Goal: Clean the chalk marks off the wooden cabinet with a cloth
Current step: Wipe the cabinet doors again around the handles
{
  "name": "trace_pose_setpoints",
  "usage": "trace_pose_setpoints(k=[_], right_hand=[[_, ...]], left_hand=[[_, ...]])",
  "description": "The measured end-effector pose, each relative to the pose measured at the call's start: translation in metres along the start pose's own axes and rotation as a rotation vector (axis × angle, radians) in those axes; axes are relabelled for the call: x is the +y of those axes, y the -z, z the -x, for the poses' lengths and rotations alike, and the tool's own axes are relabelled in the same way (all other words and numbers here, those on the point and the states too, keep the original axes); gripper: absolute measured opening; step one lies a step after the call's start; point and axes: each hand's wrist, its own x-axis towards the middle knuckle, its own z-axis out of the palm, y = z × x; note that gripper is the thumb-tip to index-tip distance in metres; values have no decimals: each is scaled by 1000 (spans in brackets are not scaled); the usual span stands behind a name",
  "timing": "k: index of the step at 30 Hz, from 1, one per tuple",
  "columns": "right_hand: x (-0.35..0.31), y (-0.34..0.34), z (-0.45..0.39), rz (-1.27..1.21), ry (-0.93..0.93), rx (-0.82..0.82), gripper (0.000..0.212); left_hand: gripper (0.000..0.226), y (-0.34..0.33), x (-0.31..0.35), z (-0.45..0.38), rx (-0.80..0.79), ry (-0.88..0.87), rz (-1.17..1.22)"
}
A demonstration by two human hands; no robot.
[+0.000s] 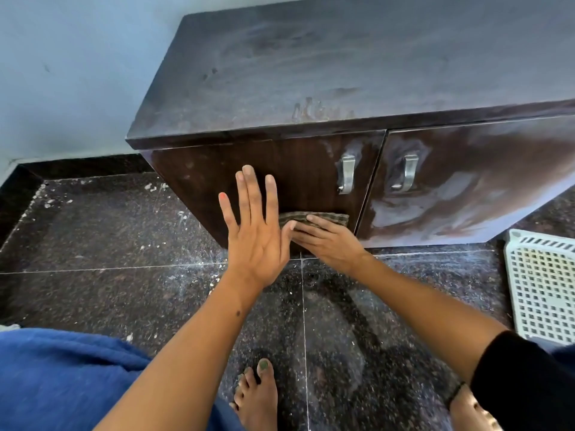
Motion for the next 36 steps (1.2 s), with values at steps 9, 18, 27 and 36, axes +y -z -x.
trace_pose_setpoints(k=[9, 18, 27, 36], right_hand=[[38, -1, 124, 115, -325, -89, 79], [59, 28, 101, -163, -1179, 162, 95], [-43, 34, 11, -766, -1483, 23, 115], [56, 70, 24, -804, -1808, 486, 98]], left_hand=[[67, 16, 45, -13, 51, -276, 92], [68, 14, 60, -30, 68, -251, 161], [69, 5, 63, -32, 83, -234, 110], [67, 1, 64, -32, 98, -233, 123]])
